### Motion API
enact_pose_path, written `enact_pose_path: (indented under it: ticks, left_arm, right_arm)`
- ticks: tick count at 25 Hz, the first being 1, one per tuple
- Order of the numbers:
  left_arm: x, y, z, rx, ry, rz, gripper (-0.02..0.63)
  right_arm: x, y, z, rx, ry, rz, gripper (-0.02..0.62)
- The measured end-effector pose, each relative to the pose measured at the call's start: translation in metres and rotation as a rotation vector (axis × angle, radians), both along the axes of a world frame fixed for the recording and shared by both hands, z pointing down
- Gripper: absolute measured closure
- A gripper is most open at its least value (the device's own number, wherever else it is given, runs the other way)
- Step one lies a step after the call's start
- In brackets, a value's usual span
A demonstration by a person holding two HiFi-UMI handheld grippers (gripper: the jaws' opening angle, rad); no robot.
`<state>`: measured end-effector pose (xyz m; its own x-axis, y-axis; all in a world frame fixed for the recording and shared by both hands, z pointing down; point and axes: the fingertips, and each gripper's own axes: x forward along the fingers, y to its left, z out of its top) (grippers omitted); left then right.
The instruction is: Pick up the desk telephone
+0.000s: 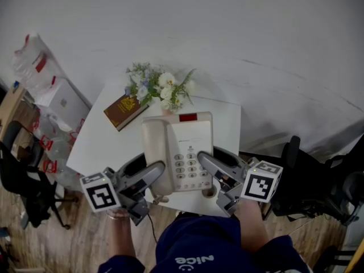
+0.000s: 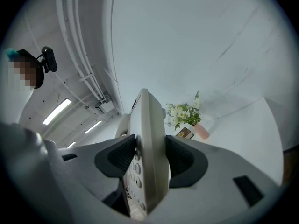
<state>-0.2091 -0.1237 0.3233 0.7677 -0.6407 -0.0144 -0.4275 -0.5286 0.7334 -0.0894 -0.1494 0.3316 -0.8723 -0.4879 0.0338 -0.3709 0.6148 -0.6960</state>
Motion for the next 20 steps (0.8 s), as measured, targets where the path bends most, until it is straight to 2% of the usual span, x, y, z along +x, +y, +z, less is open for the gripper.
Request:
enact_pose_path:
  ticks: [20]
  left_arm:
    - [0.0001, 0.0075, 0.0079, -0.008, 0.008, 0.008, 0.233]
  right_arm:
    - [-0.0003, 0.0051, 0.0032, 0.027, 0.024, -0.007, 0.373]
